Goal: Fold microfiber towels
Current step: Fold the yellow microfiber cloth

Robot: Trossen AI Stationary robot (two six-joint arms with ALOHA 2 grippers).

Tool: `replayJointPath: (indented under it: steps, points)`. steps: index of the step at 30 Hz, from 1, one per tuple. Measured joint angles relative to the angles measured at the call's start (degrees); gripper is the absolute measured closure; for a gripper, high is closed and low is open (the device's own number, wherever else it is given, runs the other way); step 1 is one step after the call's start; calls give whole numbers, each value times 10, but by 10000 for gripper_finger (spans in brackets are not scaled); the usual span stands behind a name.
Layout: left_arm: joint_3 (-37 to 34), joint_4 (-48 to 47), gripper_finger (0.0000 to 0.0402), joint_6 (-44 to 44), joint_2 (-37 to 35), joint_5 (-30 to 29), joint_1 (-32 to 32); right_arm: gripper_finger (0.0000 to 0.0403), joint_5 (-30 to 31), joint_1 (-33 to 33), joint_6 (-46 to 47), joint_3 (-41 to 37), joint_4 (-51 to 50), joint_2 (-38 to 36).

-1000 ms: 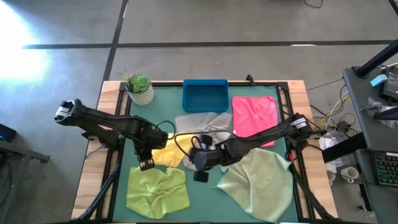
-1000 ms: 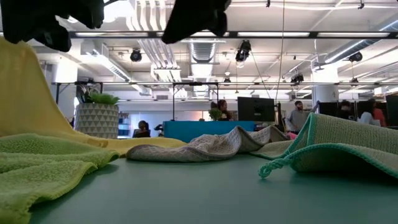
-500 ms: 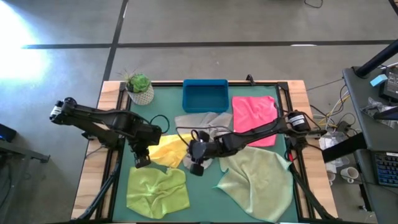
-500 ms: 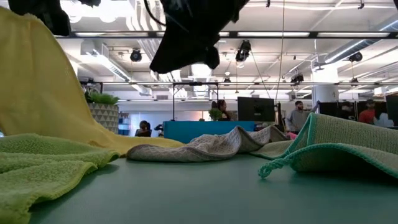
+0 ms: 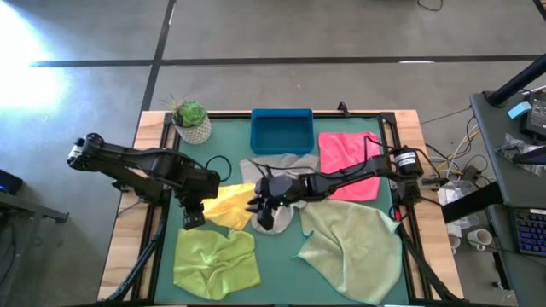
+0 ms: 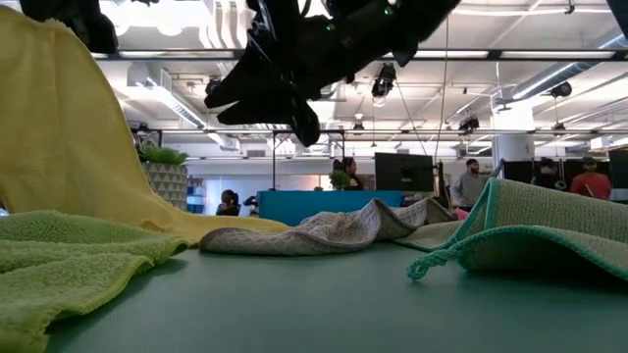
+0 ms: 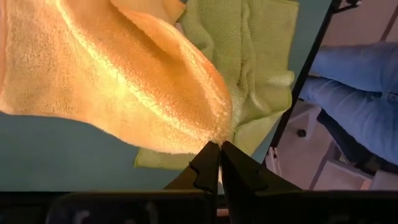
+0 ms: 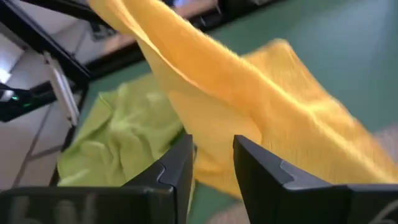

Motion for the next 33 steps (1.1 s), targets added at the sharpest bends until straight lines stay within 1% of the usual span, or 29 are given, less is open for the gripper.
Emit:
replayJointPath:
  steps: [2, 4, 6, 10, 13, 19, 23, 28, 30, 33]
  points:
    - [5, 0, 402, 2, 0, 0, 0, 296, -2, -5, -32, -6, 29, 0]
    - [13, 0, 402, 13, 0, 0, 0, 296, -18, -10, -66, -4, 40, 0]
    - [19, 0, 402, 18, 0, 0, 0, 296, -29, -13, -100, 8, 42, 0]
    - [22, 0, 402, 25, 0, -1, 0, 296, -30, -16, -166, 39, 44, 0]
    - [22, 0, 402, 27, 0, -2, 0, 296, -31, -17, -195, 59, 44, 0]
    - [22, 0, 402, 27, 0, -2, 0, 296, -41, -22, -200, 68, 40, 0]
    - [22, 0, 402, 28, -1, -2, 0, 296, -46, -20, -193, 68, 53, 19]
    - [22, 2, 402, 28, -4, -2, 0, 296, -90, -19, -171, 113, 56, 76]
    - [22, 2, 402, 28, -4, -2, 0, 296, -93, -18, -175, 134, 56, 92]
    - [22, -1, 402, 28, -4, -2, 0, 296, -123, -18, -187, 172, 46, 112]
